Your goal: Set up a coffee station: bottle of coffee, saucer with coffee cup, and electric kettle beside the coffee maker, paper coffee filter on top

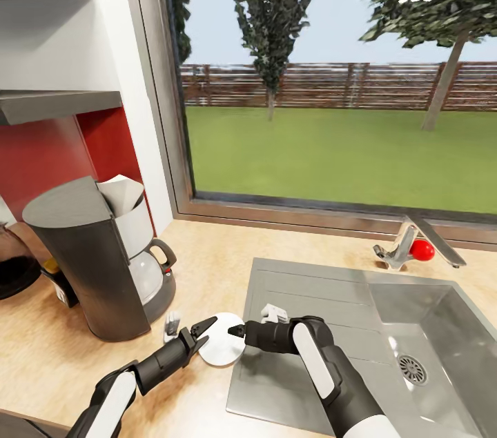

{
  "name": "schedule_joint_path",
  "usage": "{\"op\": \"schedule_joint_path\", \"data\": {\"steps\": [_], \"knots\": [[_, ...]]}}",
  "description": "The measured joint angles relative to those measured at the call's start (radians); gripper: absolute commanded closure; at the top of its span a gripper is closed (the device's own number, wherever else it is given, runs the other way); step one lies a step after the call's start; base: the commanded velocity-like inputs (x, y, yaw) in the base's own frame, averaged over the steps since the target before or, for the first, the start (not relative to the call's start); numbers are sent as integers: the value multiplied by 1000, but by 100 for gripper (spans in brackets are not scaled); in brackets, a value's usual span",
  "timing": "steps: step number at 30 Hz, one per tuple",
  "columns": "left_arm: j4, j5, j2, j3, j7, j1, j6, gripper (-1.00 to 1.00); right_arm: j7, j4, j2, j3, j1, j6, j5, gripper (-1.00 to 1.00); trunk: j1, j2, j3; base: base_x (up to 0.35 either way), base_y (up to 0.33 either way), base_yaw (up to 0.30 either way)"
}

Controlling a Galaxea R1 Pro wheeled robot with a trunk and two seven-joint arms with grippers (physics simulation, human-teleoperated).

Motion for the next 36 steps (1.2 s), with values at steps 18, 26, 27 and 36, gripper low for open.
{"op": "schedule_joint_path", "data": {"steps": [18,26,27,36], "knots": [[20,-3,15,11,1,0,-38,-100,1,0,0,1,0,0,1,-100,0,0,0,0,0,0],[37,19,16,30,-4,0,-31,-100,1,0,0,2,0,-1,-1,-100,0,0,0,0,0,0],[37,17,16,31,-4,0,-31,-100,1,0,0,3,0,-1,0,-100,0,0,0,0,0,0],[36,16,16,32,-3,-1,-33,-100,0,1,0,6,0,-37,-7,-100,0,0,0,0,0,0]]}}
